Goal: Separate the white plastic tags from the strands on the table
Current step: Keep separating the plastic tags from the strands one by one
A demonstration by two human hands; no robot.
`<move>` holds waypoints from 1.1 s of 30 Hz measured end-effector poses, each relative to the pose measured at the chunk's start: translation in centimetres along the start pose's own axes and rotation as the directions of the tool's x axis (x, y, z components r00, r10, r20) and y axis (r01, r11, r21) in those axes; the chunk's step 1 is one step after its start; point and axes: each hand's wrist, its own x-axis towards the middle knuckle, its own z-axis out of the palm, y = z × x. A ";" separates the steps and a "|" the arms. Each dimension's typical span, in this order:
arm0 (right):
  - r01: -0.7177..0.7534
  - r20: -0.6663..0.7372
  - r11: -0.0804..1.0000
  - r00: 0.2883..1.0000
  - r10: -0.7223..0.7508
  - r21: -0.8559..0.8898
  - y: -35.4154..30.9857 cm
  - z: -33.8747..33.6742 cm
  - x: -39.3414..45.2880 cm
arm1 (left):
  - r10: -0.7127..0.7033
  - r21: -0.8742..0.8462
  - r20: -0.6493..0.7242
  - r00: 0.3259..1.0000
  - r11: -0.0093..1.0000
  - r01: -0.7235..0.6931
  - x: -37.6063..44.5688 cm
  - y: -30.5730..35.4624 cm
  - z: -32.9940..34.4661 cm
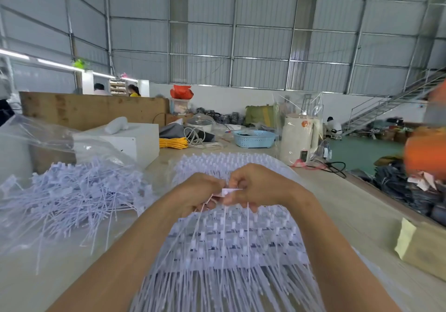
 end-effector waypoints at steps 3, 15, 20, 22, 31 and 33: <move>-0.028 0.057 1.000 0.998 0.028 -0.001 0.6 -0.4 -0.3 | 0.028 -0.008 0.098 0.995 1.000 -0.027 0.0 0.4 0.5; -0.070 0.029 0.998 0.997 0.070 -0.002 2.1 -1.7 -1.3 | 0.261 -0.011 -0.029 0.965 0.965 -0.261 0.0 0.1 2.3; -0.001 -0.036 1.000 0.999 0.001 -0.006 1.6 -1.1 -1.1 | 0.259 0.032 -0.065 0.964 0.966 -0.257 -0.1 0.1 2.6; 0.007 -0.065 1.000 0.998 -0.006 0.021 1.7 -1.3 -1.1 | 0.196 -0.064 -0.047 0.979 0.978 -0.199 -0.2 0.2 2.7; -0.026 -0.176 1.000 0.984 0.027 0.006 3.0 -2.8 -2.2 | 0.186 -0.659 0.305 0.934 0.749 0.065 -0.5 1.2 -3.6; 0.007 -0.189 0.999 0.982 0.000 0.033 2.8 -3.2 -2.4 | 0.270 -0.754 0.358 0.894 0.648 0.107 -0.5 0.8 -6.8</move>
